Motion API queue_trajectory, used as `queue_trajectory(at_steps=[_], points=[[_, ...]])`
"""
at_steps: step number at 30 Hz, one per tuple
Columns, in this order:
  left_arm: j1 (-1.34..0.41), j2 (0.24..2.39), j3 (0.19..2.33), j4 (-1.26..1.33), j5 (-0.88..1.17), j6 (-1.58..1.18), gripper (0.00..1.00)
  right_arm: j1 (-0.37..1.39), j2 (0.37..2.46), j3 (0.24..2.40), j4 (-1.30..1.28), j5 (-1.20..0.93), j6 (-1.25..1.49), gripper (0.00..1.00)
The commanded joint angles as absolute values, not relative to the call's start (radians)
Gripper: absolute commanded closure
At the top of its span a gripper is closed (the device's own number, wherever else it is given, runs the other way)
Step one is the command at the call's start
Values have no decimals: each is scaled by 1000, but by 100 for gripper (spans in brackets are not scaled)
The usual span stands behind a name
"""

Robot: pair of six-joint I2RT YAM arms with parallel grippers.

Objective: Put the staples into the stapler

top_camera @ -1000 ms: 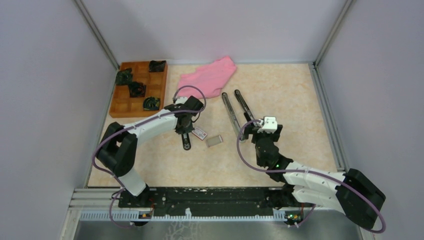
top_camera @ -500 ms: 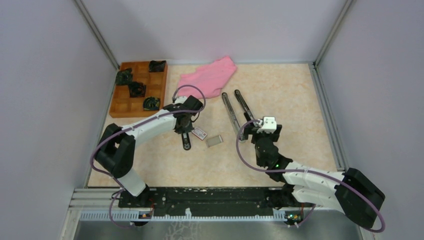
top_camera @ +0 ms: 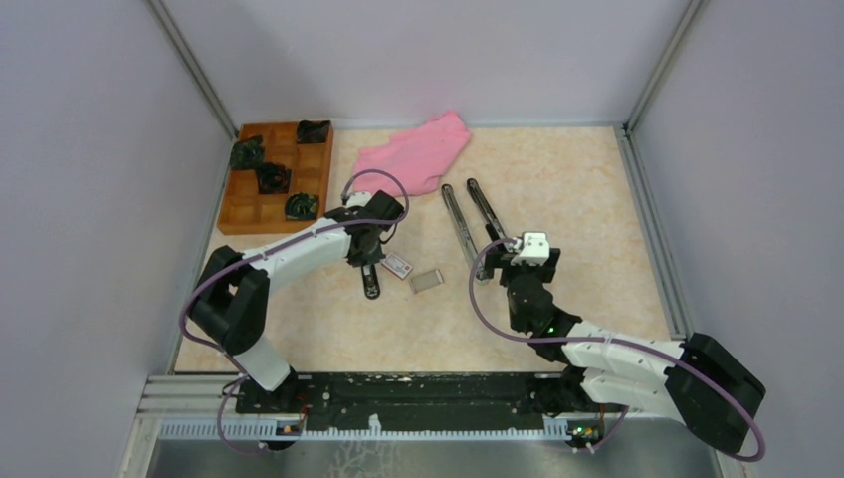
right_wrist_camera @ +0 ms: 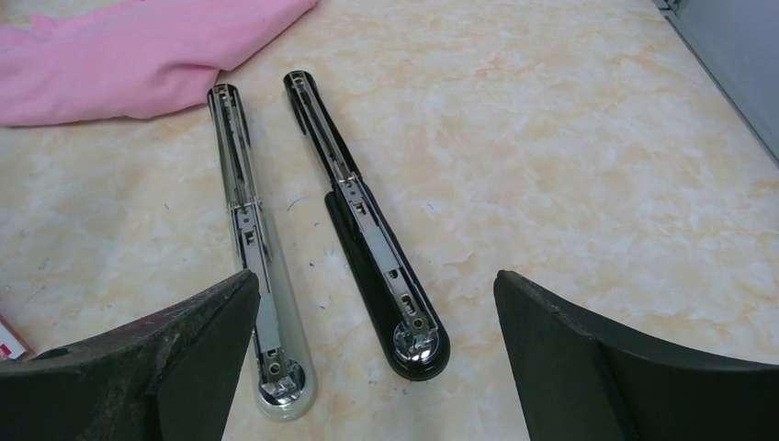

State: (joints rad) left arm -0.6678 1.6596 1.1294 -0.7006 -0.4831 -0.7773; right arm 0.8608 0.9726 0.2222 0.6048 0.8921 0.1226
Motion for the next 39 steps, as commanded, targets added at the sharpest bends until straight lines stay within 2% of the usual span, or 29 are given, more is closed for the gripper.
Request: queue_trajectory(at_steps=[1,39], points=[[-676,1642,1138,-704,-475,-796,100,854,982,236,640,888,119,1],[-687,1639,1176,-739,-508,-809,100,852,1010,247,635,880,118,1]])
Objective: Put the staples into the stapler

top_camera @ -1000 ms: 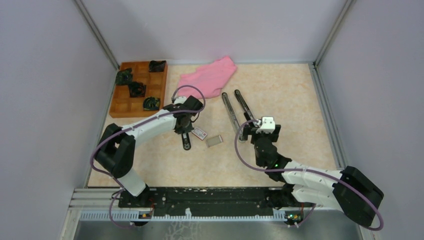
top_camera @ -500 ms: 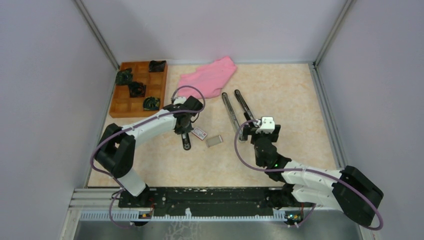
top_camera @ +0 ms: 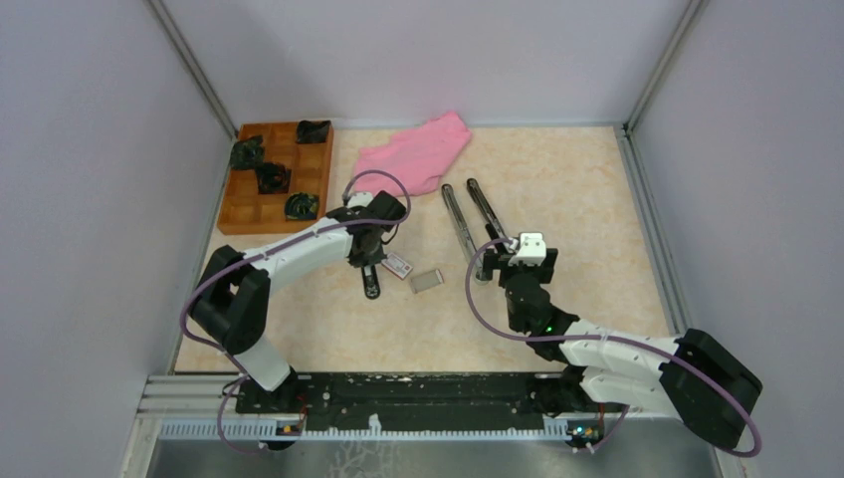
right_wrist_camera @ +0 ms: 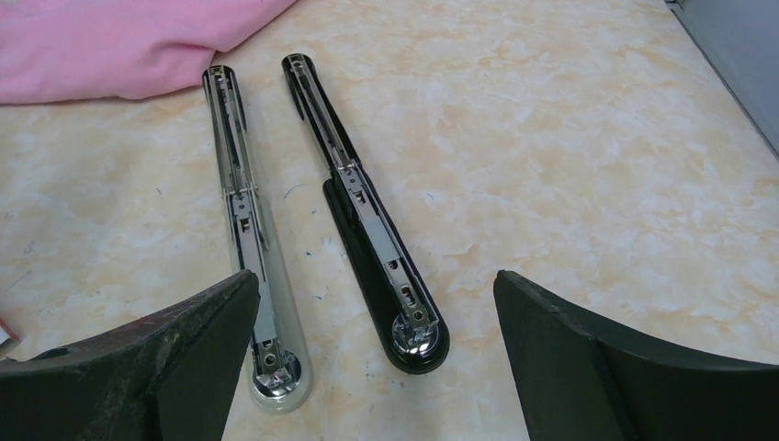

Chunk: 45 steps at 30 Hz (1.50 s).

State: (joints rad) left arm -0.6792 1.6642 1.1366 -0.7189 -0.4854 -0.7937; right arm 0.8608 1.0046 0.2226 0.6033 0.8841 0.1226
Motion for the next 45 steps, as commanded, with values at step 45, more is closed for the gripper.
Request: queue_trajectory(at_steps=[45], points=[[-692,1695,1123,-727,-472,-835,74,851,1022,251,630,870,124,1]])
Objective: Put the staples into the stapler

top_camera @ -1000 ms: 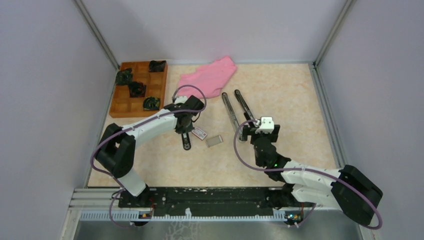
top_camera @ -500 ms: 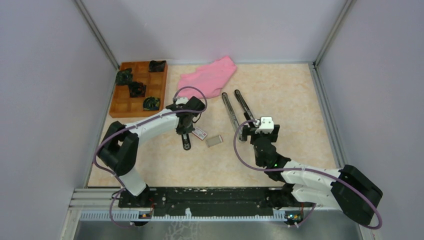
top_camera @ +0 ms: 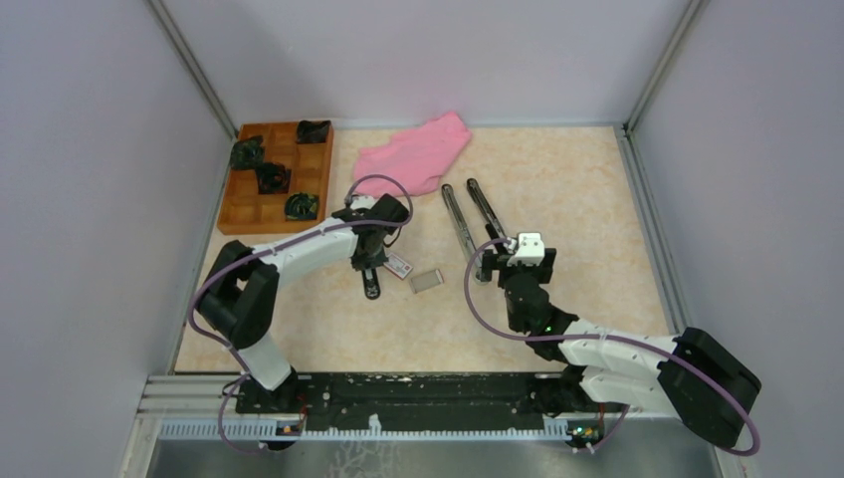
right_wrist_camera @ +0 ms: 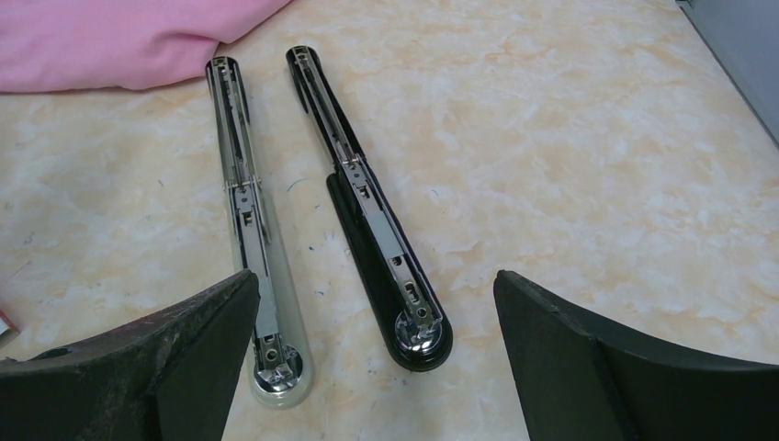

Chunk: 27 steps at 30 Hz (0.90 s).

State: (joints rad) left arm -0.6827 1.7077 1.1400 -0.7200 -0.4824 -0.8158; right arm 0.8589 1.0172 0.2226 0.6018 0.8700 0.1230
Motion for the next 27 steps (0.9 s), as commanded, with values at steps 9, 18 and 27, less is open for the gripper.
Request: queue_trajectory(at_steps=[9,18,27], points=[[-687,1616,1139,-718,-465,-813,39,850,1019,275,587,792,121,3],[-583,1447,974,-538,-318,-726,22,881,1087,383,491,584,151,6],[-348,1257,778,-400,-66,-672,13,1017,1328,604,441,467,189,8]])
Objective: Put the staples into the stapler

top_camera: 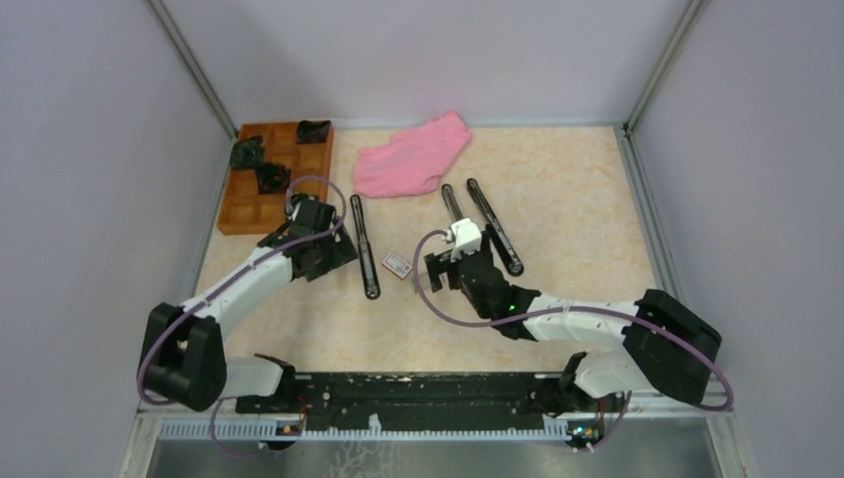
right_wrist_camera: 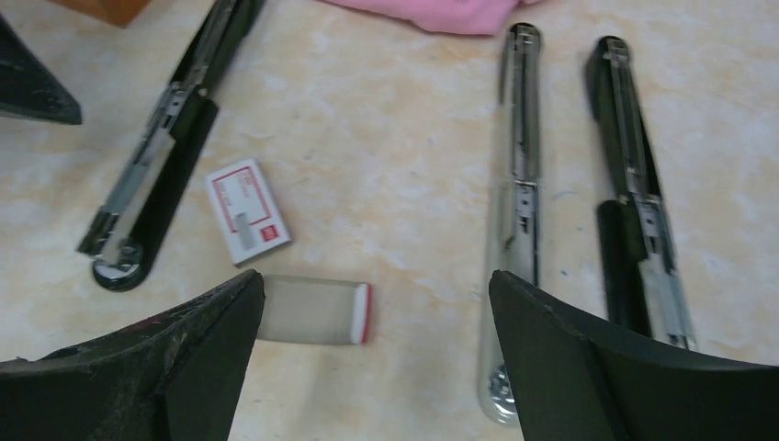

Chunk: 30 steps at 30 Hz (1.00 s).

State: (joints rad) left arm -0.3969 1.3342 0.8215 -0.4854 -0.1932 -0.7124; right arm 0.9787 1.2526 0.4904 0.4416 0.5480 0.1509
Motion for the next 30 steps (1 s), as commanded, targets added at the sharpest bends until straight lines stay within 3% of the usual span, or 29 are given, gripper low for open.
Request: queue_trajectory(at_steps=[1,13,30], points=[[-327,1241,762,-393,-40,-667,12,1027,1353,631,437,459,197,9],[-87,1138,572,-283,207,-686,4,1113,1674,885,410,386,256,13],[-60,1149,540,-261,237,-695,3,1155,1965,1097,392,388,275,31]])
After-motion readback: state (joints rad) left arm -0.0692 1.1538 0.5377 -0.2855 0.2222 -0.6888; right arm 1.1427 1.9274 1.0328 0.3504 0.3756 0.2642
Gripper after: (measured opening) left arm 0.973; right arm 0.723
